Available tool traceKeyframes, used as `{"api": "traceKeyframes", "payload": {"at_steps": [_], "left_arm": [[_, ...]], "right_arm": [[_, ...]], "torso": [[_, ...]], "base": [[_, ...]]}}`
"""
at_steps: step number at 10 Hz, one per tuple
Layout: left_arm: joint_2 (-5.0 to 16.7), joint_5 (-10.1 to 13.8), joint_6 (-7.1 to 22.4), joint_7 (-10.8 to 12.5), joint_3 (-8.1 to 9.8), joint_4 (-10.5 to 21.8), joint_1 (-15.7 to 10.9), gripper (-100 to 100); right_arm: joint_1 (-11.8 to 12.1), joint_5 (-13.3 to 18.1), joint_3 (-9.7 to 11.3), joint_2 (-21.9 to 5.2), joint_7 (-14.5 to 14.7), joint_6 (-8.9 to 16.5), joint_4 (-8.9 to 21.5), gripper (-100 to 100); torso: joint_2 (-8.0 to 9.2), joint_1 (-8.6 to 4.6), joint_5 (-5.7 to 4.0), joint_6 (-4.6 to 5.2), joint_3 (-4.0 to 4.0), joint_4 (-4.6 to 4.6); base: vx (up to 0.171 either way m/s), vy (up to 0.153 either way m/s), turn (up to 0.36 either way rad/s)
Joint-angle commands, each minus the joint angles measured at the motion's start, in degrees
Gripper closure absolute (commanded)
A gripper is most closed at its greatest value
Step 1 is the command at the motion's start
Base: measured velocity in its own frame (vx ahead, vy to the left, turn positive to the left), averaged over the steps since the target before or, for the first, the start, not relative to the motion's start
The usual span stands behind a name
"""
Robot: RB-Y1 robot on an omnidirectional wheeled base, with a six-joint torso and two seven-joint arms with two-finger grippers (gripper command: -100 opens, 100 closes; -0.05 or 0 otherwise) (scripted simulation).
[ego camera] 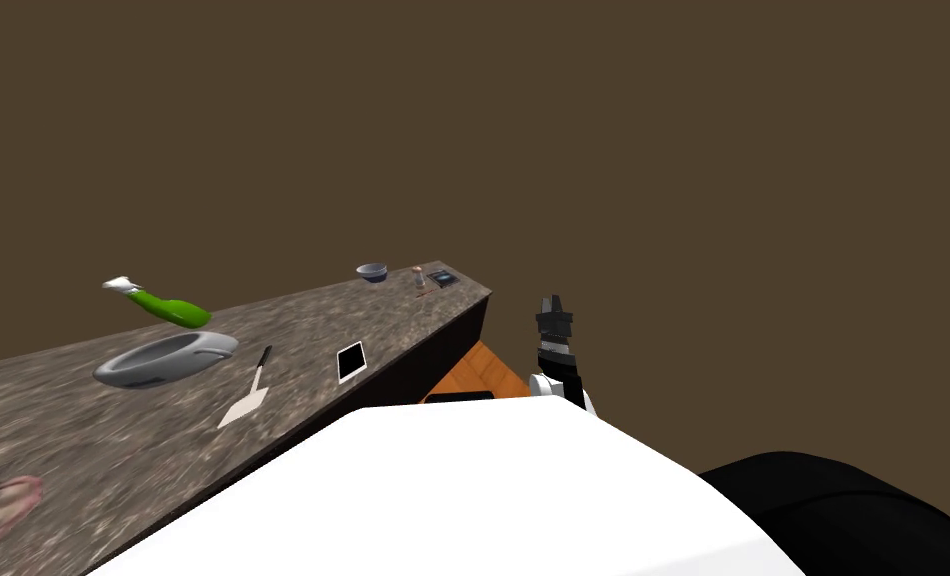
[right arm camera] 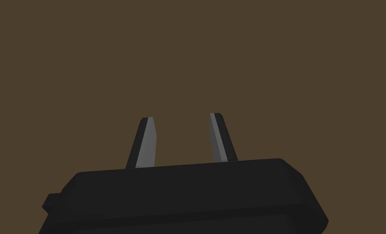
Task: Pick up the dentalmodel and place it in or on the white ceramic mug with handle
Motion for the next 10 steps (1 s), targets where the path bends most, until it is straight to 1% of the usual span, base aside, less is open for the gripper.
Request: {"api": "traceKeyframes", "payload": {"at_steps": [1, 3, 6, 10], "left_arm": [[0.35, -0.2, -0.5, 1.6, 1.8, 0.0, -0.17, 100], [1.12, -0.06, -0.56, 3.7, 4.34, 0.25, -0.2, 100], [2.28, 0.06, -0.18, 7.32, 8.15, 0.99, -0.21, 100], [4.13, -0.1, 1.34, 12.5, 12.76, 2.4, 0.02, 100]], "right_arm": [[0.0, 0.0, 0.0, 0.0, 0.0, 0.0, 0.0, 0], [0.0, 0.0, 0.0, 0.0, 0.0, 0.0, 0.0, 0], [0.0, 0.0, 0.0, 0.0, 0.0, 0.0, 0.0, 0], [0.0, 0.0, 0.0, 0.0, 0.0, 0.0, 0.0, 0]], "torso": [[0.0, 0.0, 0.0, 0.0, 0.0, 0.0], [0.02, -0.05, 0.03, -0.02, 0.03, 0.03], [0.15, -0.04, 0.02, -0.05, 0.12, 0.08], [0.17, 0.02, 0.05, -0.04, 0.14, 0.12]], "base": [[-0.146, 0.014, -0.072], [-0.122, -0.015, -0.087], [-0.153, 0.002, -0.119], [-0.141, 0.002, -0.159]]}}
